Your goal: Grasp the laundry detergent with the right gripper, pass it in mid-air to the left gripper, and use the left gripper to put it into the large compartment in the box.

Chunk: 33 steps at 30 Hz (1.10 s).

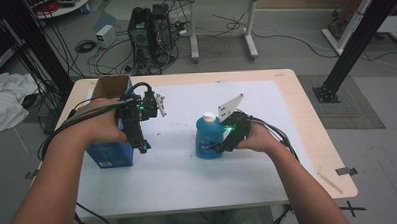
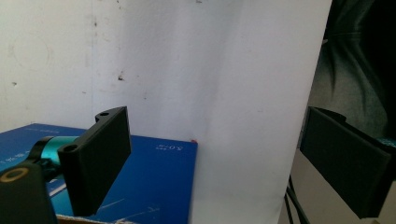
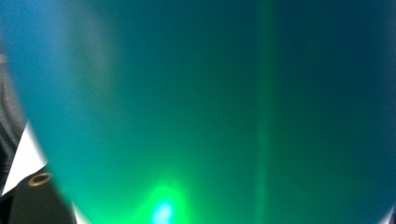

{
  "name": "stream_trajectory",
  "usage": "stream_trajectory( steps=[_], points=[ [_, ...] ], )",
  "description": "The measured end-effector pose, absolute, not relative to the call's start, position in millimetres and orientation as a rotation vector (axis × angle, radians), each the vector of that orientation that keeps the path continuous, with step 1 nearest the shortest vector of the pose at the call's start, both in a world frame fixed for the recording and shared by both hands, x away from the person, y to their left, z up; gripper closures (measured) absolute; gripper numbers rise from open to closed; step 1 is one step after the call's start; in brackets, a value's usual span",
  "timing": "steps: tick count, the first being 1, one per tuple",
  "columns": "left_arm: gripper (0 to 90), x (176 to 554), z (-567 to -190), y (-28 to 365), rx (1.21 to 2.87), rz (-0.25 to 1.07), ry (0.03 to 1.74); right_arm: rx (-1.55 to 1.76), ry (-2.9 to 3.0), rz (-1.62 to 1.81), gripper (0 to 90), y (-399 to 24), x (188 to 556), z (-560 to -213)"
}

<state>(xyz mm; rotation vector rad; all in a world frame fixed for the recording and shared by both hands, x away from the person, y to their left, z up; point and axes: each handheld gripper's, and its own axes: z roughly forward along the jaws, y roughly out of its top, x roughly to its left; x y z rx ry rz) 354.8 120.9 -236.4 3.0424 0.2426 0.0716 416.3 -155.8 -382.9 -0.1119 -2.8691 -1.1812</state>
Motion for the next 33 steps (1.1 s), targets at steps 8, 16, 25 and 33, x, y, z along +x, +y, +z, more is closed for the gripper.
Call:
stream_trajectory(
  steps=[8,16,25,33],
  points=[
    [8.9,354.4,-237.5,121.4,3.045,0.072,0.244,-0.124,-2.841,-1.213,16.4,-155.9,415.8,-388.7],
    [8.9,354.2,-236.9,121.6,3.041,0.078,0.239,-0.089,-2.822,-1.252,24.7,-154.0,416.4,-390.2],
    [8.9,354.4,-238.8,122.0,3.045,0.068,0.250,-0.095,-2.810,-1.283,31.7,-155.0,415.8,-389.3],
    [8.9,355.0,-238.2,120.2,3.047,0.079,0.237,-0.059,-2.819,-1.302,36.4,-155.4,414.5,-391.2]
  ],
)
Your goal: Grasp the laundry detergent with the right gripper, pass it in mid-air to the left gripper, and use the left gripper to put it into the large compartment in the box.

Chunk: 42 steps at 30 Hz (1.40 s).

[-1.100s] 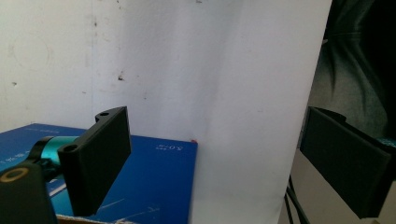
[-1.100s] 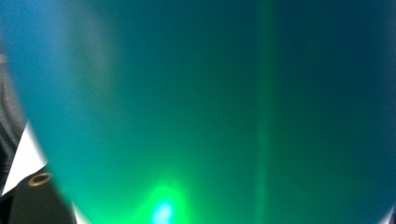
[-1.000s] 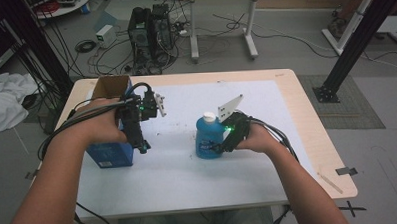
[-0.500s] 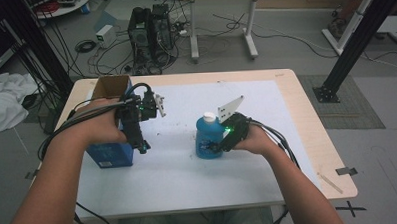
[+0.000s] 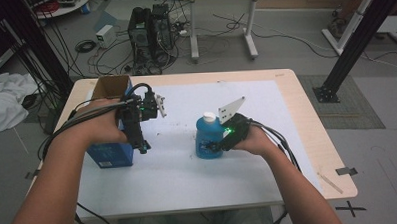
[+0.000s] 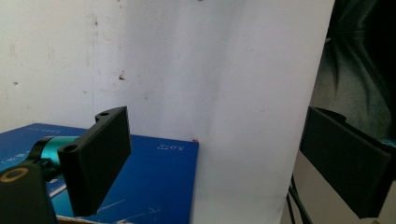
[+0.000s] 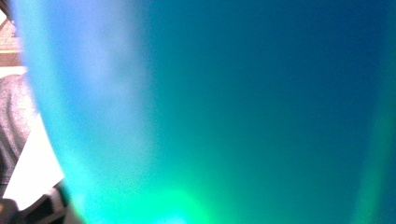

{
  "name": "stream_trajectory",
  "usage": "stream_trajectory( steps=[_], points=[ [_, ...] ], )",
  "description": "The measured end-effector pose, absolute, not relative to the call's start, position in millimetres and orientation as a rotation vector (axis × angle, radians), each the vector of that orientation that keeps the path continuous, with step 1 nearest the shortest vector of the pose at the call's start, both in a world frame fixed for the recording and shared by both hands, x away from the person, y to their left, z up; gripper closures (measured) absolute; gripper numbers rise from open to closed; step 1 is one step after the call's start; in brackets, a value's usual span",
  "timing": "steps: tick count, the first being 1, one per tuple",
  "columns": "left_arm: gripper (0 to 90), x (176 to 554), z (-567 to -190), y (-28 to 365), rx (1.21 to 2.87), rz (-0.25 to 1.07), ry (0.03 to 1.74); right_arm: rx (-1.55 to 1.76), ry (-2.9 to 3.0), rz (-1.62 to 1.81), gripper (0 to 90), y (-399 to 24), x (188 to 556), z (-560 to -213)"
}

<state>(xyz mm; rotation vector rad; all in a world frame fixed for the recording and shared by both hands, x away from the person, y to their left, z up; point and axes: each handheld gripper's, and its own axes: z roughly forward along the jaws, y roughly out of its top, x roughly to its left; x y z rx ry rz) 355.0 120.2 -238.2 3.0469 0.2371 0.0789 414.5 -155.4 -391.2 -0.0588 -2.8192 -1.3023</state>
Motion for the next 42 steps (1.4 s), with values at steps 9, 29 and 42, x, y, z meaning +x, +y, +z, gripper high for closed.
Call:
stream_trajectory(
  steps=[9,29,42],
  points=[
    [8.9,355,-238,118,3.048,0.083,0.232,-0.034,-2.805,-1.343,43.5,-157,414,-391],
    [8.9,357,-230,103,3.055,0.093,0.186,0.081,-2.784,-1.396,44.4,-162,398,-363],
    [8.9,354,-225,89,3.054,0.098,0.138,0.100,-2.748,-1.377,44.5,-168,378,-340]
  ],
)
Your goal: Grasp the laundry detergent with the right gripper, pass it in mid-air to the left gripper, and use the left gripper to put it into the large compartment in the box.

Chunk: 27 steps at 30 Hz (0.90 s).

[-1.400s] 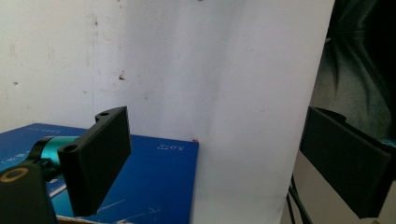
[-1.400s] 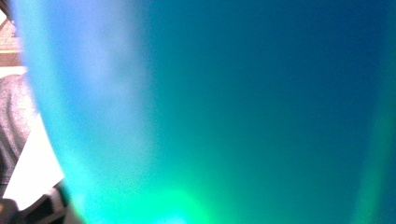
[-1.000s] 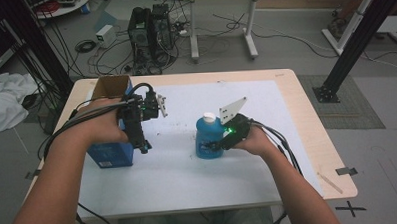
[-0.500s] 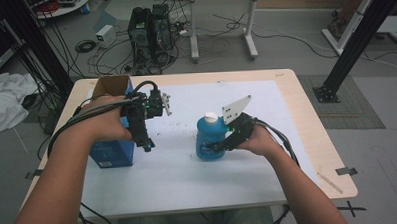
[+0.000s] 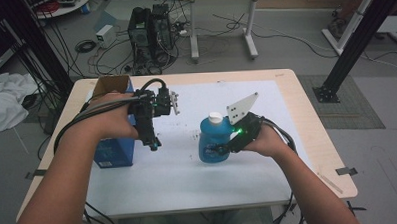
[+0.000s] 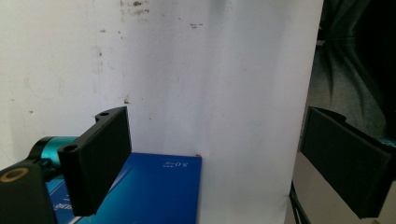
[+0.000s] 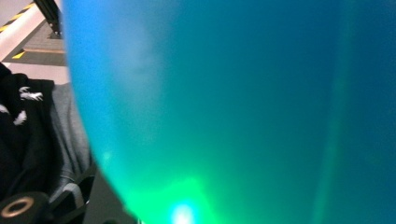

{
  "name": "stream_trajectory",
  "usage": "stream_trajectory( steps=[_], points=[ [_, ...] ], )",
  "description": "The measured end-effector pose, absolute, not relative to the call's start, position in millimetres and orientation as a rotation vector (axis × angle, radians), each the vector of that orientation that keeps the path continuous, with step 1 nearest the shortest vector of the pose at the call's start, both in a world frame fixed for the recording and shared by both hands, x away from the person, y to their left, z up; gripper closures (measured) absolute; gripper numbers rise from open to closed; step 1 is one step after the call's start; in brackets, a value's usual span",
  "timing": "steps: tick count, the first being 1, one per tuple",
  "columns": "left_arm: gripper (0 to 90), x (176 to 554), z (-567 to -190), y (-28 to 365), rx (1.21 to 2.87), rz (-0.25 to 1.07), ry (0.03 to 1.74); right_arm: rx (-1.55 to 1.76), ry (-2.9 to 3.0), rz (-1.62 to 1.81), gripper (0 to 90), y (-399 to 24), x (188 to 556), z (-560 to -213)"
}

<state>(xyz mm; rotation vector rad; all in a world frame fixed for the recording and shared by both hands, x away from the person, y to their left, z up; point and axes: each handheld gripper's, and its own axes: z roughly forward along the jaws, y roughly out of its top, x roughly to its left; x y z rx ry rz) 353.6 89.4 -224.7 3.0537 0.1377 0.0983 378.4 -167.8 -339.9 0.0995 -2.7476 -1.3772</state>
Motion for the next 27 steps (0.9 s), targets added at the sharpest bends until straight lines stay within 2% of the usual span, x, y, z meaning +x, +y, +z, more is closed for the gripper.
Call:
stream_trajectory(
  steps=[12,27],
  points=[
    [8.9,344,-226,76,3.056,0.070,0.092,0.171,-2.764,-1.321,44.6,-153,353,-329],
    [8.9,326,-219,67,3.058,0.050,0.061,0.133,-2.744,-1.289,44.7,-122,339,-335]
  ],
)
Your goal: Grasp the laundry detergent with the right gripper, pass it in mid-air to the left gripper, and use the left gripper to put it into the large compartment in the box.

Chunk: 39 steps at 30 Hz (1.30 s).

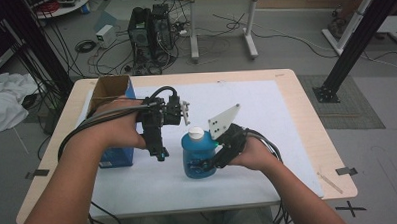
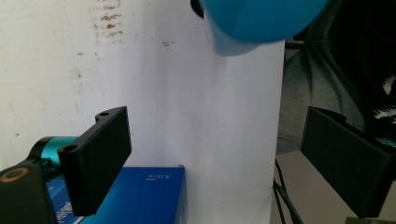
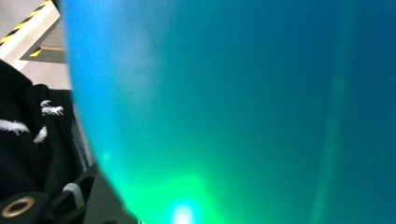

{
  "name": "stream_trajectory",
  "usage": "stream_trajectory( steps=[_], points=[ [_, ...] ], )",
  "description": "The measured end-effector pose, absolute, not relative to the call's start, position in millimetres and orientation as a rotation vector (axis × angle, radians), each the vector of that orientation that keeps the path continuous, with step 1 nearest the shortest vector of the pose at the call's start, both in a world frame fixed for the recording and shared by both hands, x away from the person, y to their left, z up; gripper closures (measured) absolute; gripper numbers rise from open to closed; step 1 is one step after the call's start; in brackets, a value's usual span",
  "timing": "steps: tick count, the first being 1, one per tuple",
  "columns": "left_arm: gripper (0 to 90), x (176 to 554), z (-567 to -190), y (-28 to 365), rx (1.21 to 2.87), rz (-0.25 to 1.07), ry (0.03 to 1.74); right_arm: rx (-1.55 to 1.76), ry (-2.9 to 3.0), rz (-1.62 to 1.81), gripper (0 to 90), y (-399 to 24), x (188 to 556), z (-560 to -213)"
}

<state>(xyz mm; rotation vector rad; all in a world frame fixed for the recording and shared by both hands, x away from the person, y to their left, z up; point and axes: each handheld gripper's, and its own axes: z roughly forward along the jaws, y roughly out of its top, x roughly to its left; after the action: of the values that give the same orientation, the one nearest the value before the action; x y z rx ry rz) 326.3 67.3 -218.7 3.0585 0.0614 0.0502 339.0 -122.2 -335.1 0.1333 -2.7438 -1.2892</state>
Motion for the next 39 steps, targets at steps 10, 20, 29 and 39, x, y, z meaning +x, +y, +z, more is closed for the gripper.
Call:
stream_trajectory(
  steps=[10,20,29,39],
  points=[
    [8.9,323,-220,62,3.065,0.047,0.008,0.141,-2.724,-1.341,44.7,-100,344,-348],
    [8.9,324,-226,56,3.086,0.020,0.015,0.150,-2.707,-1.349,44.7,-86,346,-352],
    [8.9,324,-229,48,3.087,0.013,0.000,0.157,-2.694,-1.346,44.7,-77,345,-354],
    [8.9,326,-232,39,3.121,0.023,-0.037,0.186,-2.693,-1.361,44.8,-70,344,-352]
  ],
)
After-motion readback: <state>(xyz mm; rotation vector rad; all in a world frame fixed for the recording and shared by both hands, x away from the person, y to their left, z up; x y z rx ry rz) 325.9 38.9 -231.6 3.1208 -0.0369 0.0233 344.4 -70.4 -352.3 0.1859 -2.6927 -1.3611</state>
